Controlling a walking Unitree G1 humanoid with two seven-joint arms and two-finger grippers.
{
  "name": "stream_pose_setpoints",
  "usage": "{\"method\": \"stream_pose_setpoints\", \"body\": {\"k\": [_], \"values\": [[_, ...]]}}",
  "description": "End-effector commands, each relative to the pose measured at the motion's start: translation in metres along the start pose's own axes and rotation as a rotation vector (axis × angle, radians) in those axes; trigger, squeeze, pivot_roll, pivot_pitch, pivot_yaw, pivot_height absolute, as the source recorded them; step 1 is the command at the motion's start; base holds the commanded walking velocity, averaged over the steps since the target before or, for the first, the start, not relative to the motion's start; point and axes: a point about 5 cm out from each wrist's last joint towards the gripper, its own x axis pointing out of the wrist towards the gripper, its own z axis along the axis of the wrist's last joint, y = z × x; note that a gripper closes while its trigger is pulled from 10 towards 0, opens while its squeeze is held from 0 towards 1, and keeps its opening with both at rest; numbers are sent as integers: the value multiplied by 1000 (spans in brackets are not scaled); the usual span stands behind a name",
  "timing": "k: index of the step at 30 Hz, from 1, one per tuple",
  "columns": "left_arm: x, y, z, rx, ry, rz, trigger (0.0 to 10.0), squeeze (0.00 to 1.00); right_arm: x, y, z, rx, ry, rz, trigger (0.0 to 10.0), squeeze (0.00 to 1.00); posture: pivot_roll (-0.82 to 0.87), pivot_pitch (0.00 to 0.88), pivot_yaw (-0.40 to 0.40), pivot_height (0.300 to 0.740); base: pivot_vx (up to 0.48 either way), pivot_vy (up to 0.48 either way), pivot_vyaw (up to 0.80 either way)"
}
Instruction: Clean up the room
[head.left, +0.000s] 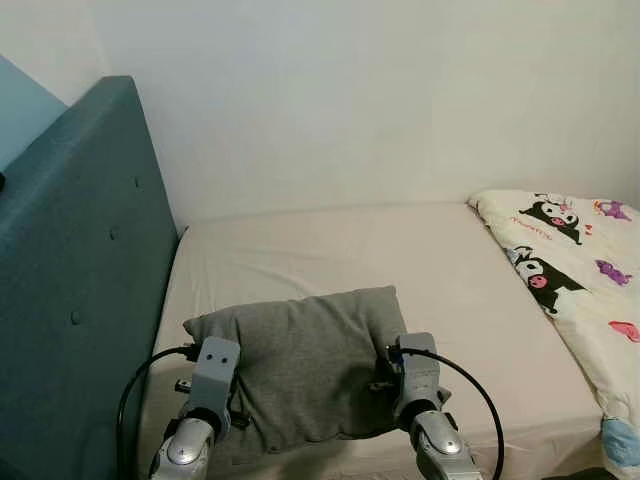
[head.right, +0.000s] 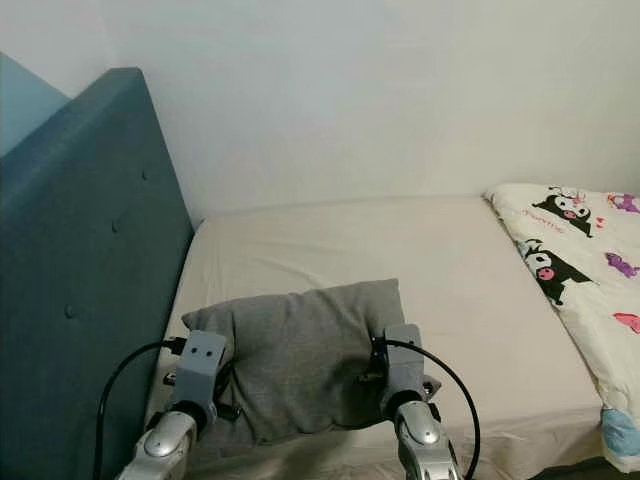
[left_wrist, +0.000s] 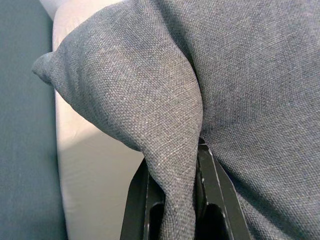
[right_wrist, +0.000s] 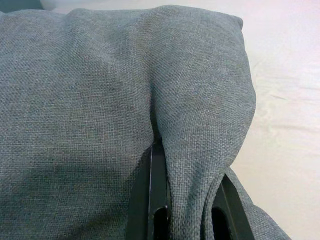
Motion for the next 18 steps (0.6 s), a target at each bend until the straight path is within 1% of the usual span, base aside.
{"method": "stream_pose_setpoints", "body": {"k": [1,5,6,8,18], "values": [[0,0,8,22,-46,-6,10000,0,1,6,2,1,-14,29,10000,0,23,90,-27,740,0,0,0],[1,0,8,6,-45,1,10000,0,1,7,3,-31,-20,41,10000,0,23,91,-27,740,0,0,0],[1,1,9,9,-47,0,10000,0,2,10,3,-52,-18,57,10000,0,21,93,-25,740,0,0,563],[1,1,9,10,-46,-1,10000,0,2,11,3,-54,-14,60,10000,0,21,93,-25,740,0,0,563],[0,-2,10,9,-51,-5,10000,0,2,11,4,-62,-23,66,10000,0,22,92,-24,740,0,0,800]]}}
